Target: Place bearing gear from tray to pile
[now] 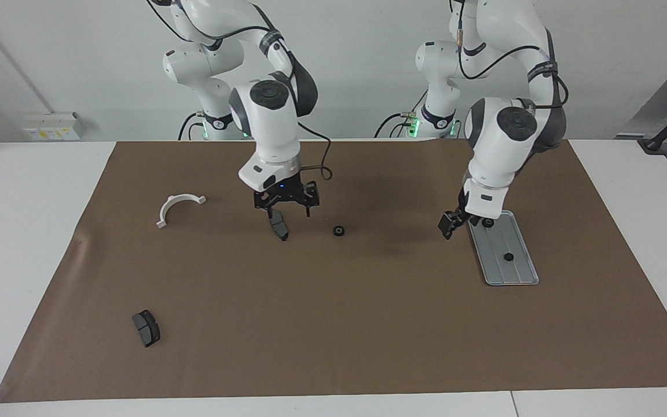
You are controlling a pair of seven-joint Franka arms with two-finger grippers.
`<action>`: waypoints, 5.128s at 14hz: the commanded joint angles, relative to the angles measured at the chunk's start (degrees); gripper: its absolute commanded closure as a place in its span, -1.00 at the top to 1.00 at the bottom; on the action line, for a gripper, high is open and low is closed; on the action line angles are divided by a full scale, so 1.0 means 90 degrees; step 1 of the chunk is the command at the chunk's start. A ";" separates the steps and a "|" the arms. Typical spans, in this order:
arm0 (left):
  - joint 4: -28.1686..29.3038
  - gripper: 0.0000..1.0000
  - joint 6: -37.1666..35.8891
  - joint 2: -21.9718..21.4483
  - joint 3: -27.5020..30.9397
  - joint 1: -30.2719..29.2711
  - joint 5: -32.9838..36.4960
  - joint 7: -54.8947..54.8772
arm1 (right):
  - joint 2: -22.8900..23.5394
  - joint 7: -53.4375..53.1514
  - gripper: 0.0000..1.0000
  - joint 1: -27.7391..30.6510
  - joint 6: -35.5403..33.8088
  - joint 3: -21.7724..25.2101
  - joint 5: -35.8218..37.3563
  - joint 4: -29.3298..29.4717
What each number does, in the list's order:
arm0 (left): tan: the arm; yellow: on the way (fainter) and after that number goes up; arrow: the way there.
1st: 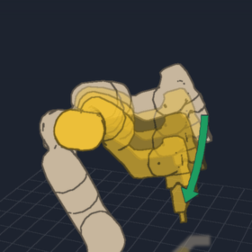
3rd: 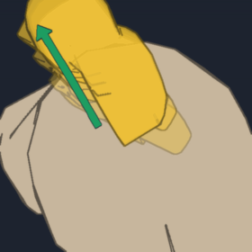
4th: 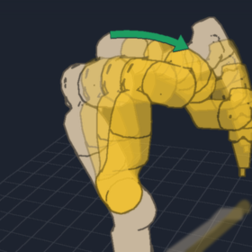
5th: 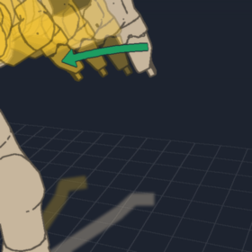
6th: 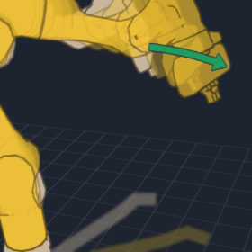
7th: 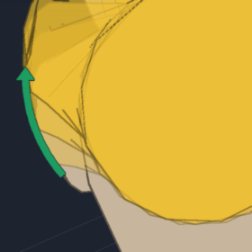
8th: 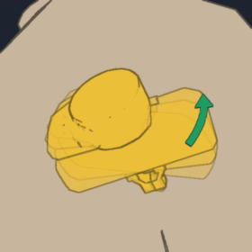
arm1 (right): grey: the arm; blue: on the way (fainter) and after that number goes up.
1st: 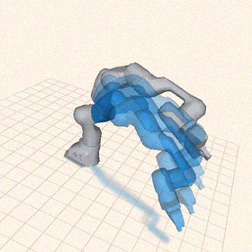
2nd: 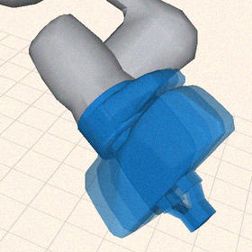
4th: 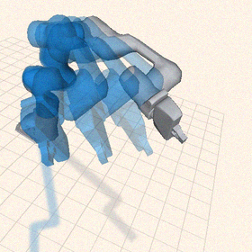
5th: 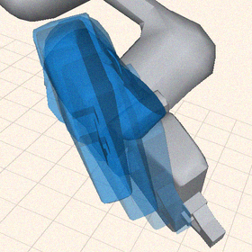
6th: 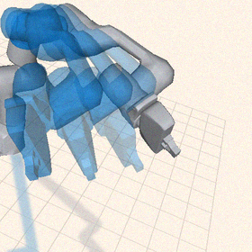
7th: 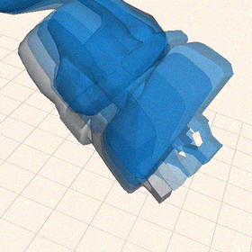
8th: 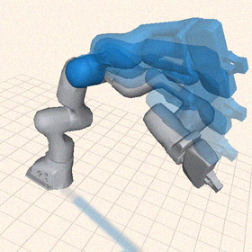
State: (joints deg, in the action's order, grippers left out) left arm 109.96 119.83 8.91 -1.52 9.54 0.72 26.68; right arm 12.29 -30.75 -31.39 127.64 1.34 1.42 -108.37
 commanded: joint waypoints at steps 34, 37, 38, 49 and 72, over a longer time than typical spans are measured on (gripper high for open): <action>0.3642 -0.07 0.2975 -0.1030 -0.0095 -0.1333 -0.0187 -0.3540 | 0.1244 -0.0782 -1.00 -0.0956 0.1044 0.0085 0.0516 0.0253; 0.3632 -0.23 0.3101 -0.0932 -0.0095 -0.1323 -0.0187 -0.3540 | 0.0590 -0.0666 -1.00 -0.0548 0.0429 0.0164 0.0536 0.0263; 0.3632 -0.31 0.3131 -0.0922 -0.0095 -0.1323 -0.0187 -0.3531 | 0.0423 -0.0530 -1.00 -0.0314 0.0224 0.0164 0.0536 0.0254; 0.1310 -0.87 0.1570 -0.0249 -0.0153 -0.0954 -0.0411 -0.2850 | 0.0070 0.3373 -1.00 0.2987 0.0083 0.0134 0.0167 -0.0292; -0.1192 0.61 0.1364 0.1949 -0.0124 0.2817 -0.0207 0.3081 | -0.0106 0.2461 1.00 0.2483 0.0085 0.0017 -0.0099 -0.0079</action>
State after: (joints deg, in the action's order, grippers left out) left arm 99.77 133.26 26.32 -3.55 33.46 -2.01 53.53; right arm 10.87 -6.51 -7.96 129.20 1.65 1.32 -109.82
